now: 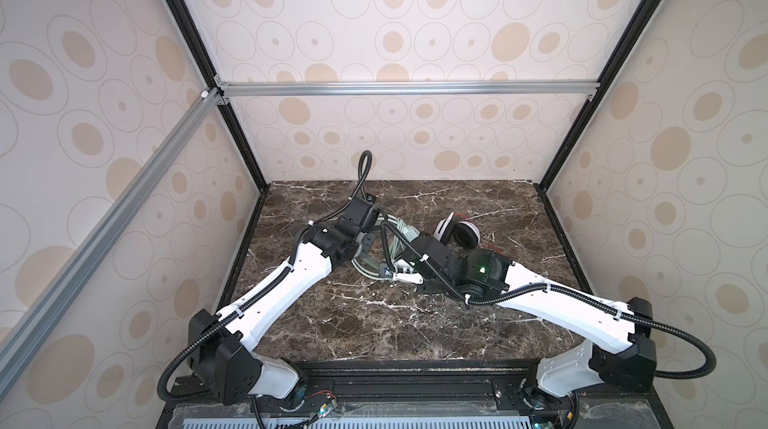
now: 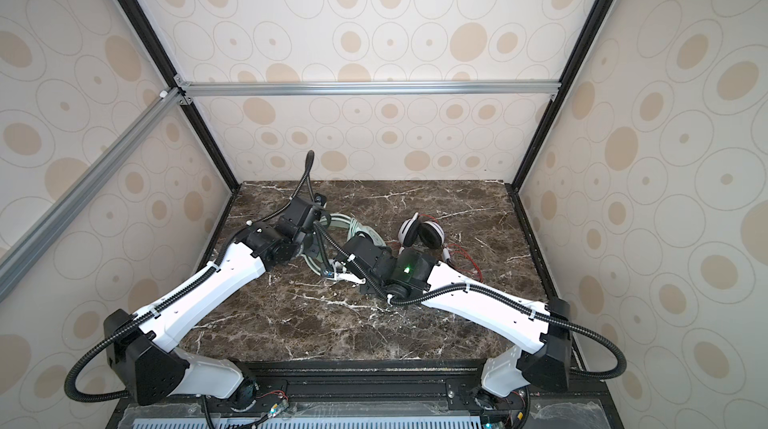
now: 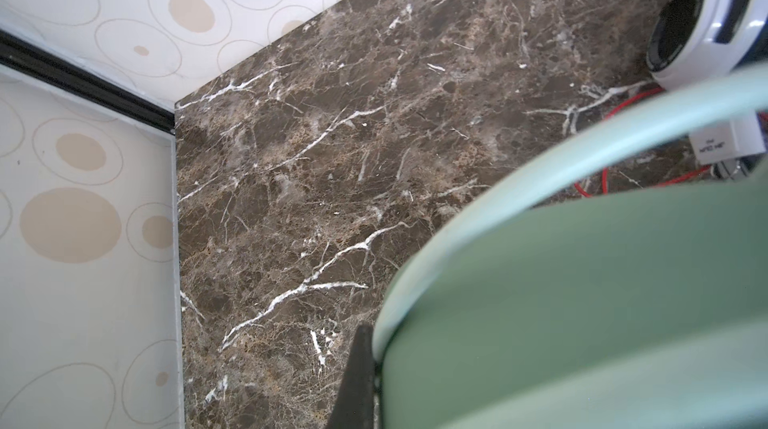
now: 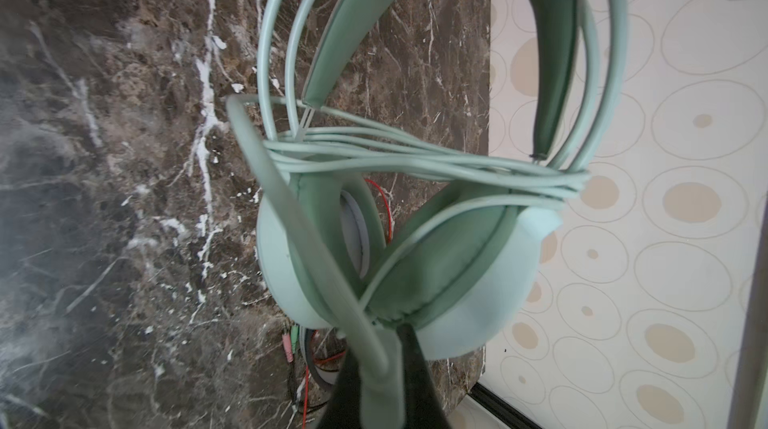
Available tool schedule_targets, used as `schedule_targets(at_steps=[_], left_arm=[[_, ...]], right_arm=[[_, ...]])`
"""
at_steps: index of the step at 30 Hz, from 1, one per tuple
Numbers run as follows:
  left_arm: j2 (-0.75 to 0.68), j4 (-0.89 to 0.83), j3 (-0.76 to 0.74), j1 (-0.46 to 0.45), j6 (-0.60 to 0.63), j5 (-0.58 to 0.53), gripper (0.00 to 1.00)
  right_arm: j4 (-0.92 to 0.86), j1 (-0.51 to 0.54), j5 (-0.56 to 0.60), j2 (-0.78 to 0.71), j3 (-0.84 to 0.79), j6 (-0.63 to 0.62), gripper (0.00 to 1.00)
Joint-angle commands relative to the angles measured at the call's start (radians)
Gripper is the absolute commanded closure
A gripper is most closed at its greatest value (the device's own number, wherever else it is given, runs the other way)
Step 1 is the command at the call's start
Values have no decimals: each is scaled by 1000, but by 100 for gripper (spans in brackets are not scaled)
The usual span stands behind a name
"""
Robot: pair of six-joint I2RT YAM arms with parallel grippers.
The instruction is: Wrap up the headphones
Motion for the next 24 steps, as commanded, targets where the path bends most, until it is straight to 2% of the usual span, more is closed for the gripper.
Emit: schedule_targets(at_steps=[1,4,10,13,16,19,24], left_arm=[[13,26,13,-32,14,-71,100],[28,15,10,-45,13,-122,100],[-10,33,-13,-73,45,-121,100],[-44,61,-52,-91,87,-83,100],[-73,84,-91,-115,132,-62,100],[-97,104,-125,-145,179,-57,100],[-123,124,-166,-193,261,-29,100]], right_arm=[[-147,1,-62,-13,69,49,100],[-165,1,-44,-20,82,59,100],[-76,-21,37,-45,1,-11,100],[-65,-62,-12,-70,-28,-75,100],[-131,-94,-136,-81,-13,-173,100],[-160,-105,-194,-96,-20,-263,100],[-298,-133,-291,-47,46,-271,100]])
